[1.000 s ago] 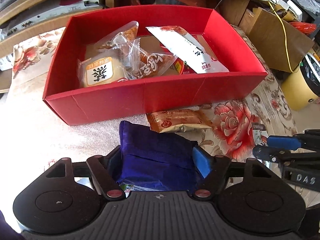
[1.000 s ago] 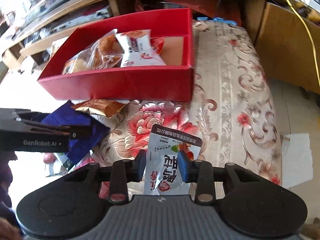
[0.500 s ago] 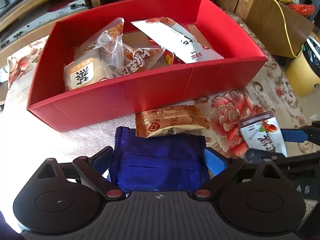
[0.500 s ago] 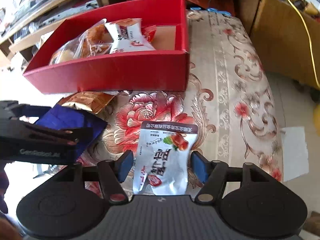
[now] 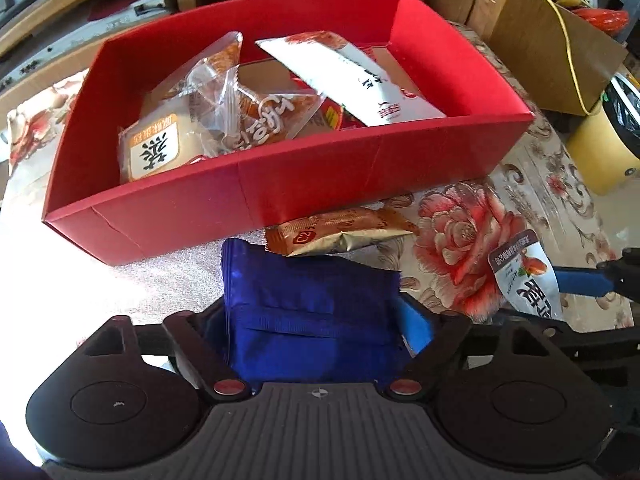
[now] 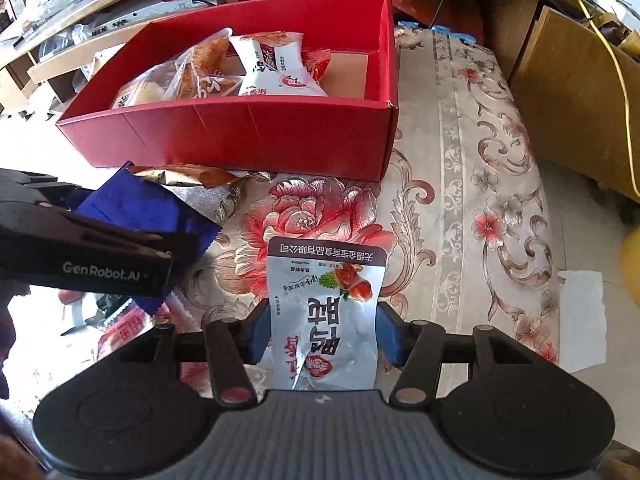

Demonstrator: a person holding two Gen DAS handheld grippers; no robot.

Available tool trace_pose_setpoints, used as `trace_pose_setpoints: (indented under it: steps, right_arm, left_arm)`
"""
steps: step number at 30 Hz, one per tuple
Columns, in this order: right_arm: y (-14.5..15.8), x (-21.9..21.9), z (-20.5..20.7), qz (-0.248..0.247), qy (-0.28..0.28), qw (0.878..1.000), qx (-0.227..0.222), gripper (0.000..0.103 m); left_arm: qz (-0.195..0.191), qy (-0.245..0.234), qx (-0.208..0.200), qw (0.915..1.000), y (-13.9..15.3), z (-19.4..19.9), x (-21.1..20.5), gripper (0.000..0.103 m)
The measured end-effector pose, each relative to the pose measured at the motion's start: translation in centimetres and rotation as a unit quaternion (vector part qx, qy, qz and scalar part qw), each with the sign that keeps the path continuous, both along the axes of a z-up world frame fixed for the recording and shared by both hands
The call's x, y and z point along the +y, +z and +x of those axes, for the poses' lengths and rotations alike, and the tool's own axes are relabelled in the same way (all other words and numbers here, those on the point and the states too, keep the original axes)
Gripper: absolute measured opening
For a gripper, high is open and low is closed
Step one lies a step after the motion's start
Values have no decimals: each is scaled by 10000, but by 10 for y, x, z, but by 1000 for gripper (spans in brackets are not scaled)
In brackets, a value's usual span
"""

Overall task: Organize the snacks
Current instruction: 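Lift both held snacks and carry them over the red box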

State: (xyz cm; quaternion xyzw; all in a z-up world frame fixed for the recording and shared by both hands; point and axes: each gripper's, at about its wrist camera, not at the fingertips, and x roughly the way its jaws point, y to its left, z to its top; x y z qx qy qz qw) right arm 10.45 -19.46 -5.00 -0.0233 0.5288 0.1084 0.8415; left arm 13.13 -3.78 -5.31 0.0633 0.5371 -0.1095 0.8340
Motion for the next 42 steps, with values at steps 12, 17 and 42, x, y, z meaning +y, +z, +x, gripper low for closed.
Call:
trace_pose_setpoints:
  steps: [12, 17, 42]
  right_arm:
    - [13, -1, -1, 265, -46, 9995, -144, 52]
    - [15, -11, 0, 372, -193, 9990, -173, 52]
    - [20, -24, -3, 564, -258, 9979, -191, 52]
  left_arm:
    - [21, -22, -128, 9999, 12, -8, 5, 84]
    - [538, -205, -347, 9977, 13, -11, -11, 97]
    - [127, -238, 83, 9996, 6, -3, -8, 91]
